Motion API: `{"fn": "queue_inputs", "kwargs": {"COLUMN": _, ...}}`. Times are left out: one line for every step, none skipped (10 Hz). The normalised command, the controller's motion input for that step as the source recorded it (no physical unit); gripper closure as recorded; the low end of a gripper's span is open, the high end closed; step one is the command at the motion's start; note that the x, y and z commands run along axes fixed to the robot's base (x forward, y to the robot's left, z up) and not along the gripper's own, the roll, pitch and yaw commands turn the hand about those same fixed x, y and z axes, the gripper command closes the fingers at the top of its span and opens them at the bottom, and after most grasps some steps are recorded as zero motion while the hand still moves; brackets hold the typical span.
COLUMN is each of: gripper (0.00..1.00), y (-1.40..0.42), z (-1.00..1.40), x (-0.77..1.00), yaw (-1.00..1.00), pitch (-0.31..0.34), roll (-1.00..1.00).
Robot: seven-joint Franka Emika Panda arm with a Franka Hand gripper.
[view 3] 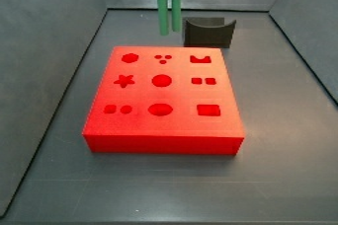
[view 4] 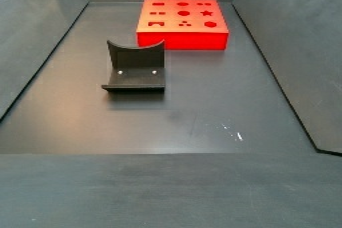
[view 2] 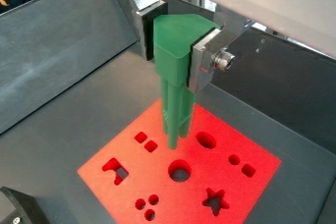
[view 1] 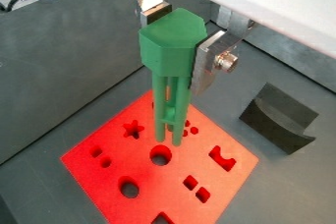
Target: Insert the 3 prong object.
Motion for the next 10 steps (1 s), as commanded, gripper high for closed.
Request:
{"fn": "queue_inputs", "kwargs": {"gripper": 1.0, "y": 0.48, "z": -0.37, "x": 0.29, "yaw": -0.13, "pitch": 0.014, "roll": 0.02}}
{"fn": "queue_inputs", "kwargs": {"gripper": 1.0, "y": 0.81, "z": -0.4, "x": 0.23, "yaw": 0.0, "pitch": 0.016, "roll": 0.01}}
{"fn": "queue_inputs", "kwargs": {"gripper": 1.0, "y": 0.77, "z": -0.36, "x": 0.18, "yaw": 0.12, "pitch": 0.0, "roll": 0.0}}
{"fn": "queue_inputs", "kwargs": {"gripper": 1.0, "y": 0.69, "z": -0.39, "x": 0.29, "yaw": 0.14, "pitch": 0.0, "roll": -0.05}}
{"fn": "queue_inputs", "kwargs": {"gripper": 1.0, "y": 0.57, "z": -0.36, "x": 0.21, "yaw": 0.0, "pitch": 0.001, "roll": -0.07}}
{"fn": "queue_inputs", "kwargs": {"gripper": 1.0, "y": 0.28, "z": -0.21, "x": 0.0, "yaw": -0.37, "pitch": 0.043, "roll": -0.12}}
{"fn": "queue_inputs", "kwargs": {"gripper": 1.0, "y": 0.1, "z": -0.11, "x": 0.0, "yaw": -0.7, "pitch": 0.097, "roll": -0.13}}
{"fn": "queue_inputs", "kwargs": {"gripper": 1.0, "y": 0.09, "z": -0.05, "x": 0.0, "yaw": -0.6, "pitch": 0.066, "roll": -0.15}}
{"fn": "queue_inputs", "kwargs": {"gripper": 1.0, "y": 0.15, "z": -0.01, "x": -0.04, "yaw": -0.25, "pitch": 0.0, "roll": -0.19}}
{"fn": "queue_inputs", "kwargs": {"gripper": 1.0, "y": 0.15, "z": -0.05, "x": -0.05, "yaw": 0.01, "pitch": -0.041, "roll": -0.27}}
